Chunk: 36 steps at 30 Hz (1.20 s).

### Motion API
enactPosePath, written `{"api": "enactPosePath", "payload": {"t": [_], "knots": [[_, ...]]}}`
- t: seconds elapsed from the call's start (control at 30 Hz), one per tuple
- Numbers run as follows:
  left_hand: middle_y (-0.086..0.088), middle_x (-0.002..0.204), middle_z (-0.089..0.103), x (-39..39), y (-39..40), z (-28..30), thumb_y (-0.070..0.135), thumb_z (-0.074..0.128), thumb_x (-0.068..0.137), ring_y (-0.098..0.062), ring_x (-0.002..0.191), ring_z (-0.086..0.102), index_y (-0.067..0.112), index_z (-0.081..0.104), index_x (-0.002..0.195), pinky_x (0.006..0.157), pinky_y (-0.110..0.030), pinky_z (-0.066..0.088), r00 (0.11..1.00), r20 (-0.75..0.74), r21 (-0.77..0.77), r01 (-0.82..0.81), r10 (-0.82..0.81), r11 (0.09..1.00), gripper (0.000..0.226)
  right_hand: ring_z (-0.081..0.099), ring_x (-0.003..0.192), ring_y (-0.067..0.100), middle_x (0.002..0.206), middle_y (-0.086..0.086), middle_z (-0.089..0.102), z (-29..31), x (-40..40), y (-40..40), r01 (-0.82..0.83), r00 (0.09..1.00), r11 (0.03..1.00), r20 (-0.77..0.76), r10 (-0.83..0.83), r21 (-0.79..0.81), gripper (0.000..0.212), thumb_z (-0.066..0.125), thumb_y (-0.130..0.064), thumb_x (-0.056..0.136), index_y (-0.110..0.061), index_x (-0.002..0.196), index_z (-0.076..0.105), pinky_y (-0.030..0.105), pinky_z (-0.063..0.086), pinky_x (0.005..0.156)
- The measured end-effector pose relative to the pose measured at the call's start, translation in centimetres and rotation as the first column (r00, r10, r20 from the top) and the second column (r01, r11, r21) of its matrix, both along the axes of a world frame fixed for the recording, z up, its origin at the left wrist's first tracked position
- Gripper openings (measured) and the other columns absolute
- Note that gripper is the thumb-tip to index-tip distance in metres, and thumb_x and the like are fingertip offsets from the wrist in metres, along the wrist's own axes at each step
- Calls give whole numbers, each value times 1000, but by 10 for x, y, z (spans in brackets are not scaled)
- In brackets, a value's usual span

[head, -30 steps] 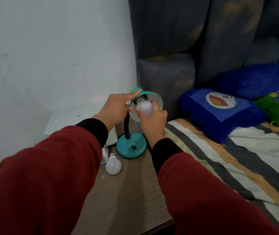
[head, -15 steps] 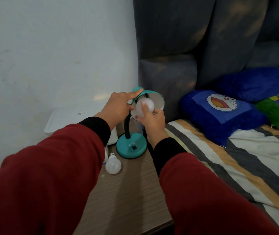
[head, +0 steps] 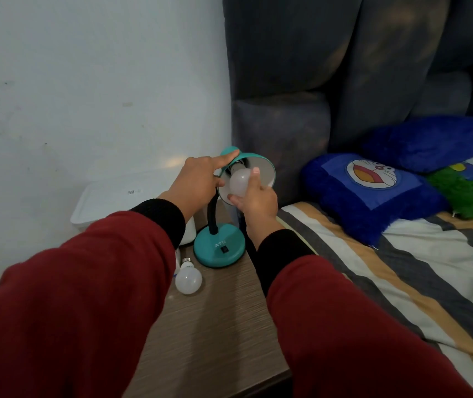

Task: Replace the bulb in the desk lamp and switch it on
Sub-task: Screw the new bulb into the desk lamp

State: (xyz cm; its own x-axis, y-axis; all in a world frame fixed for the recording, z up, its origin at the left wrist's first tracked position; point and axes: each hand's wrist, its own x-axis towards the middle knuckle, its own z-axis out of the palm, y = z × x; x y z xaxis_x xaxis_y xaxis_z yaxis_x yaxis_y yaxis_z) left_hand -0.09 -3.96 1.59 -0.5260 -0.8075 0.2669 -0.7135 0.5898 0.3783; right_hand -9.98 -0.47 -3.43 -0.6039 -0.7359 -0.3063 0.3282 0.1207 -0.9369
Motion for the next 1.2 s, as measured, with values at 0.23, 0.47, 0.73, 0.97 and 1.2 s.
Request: {"api": "enactPosePath", "payload": {"t": [0.23, 0.47, 0.73, 0.97, 1.2], "knots": [[-15, 123, 58, -1, 3, 0, -2, 51, 92, -22, 103, 61, 33, 39, 140, 95, -19, 39, 999, -37, 30, 10, -9, 1000, 61, 69, 93, 30, 121, 17, 54, 0, 2, 3, 12, 998, 999, 62, -9, -42, 57, 55, -44, 90, -7, 132, 43, 38, 59, 82], [-6, 103, 53, -1, 5, 0, -3, 49, 93, -14, 90, 55, 33, 38, 140, 81, -3, 30, 999, -49, 29, 0, 1, 1000, 61, 66, 89, 24, 120, 13, 52, -6, 2, 1, -27, 1000, 998, -7, 27, -57, 68, 76, -29, 75, -17, 130, 37, 41, 55, 91], [-2, 96, 47, -1, 5, 0, -3, 47, 94, -7, 83, 51, 34, 38, 140, 80, -9, 34, 999, -54, 43, 0, 2, 999, 60, 64, 106, 29, 123, 15, 58, -7, 0, -1, -24, 995, 999, -96, 28, 41, 73, 67, -52, 77, -15, 134, 40, 40, 52, 94], [-8, 112, 55, -2, 5, 0, -2, 47, 94, -6, 83, 48, 35, 36, 141, 80, -7, 32, 999, -36, 45, -6, 8, 999, 61, 68, 99, 27, 111, 15, 68, -1, -2, -4, -57, 996, 988, -65, 67, 146, 76, 39, -66, 86, 1, 120, 53, 31, 52, 82], [-13, 121, 58, 0, 4, 1, -2, 47, 94, -5, 87, 48, 35, 36, 141, 79, -6, 31, 1000, -26, 39, -14, 15, 999, 61, 70, 90, 24, 77, 6, 65, -4, -2, -1, -23, 999, 997, -25, 25, 73, 60, 50, -54, 89, -4, 123, 49, 31, 55, 79]]}}
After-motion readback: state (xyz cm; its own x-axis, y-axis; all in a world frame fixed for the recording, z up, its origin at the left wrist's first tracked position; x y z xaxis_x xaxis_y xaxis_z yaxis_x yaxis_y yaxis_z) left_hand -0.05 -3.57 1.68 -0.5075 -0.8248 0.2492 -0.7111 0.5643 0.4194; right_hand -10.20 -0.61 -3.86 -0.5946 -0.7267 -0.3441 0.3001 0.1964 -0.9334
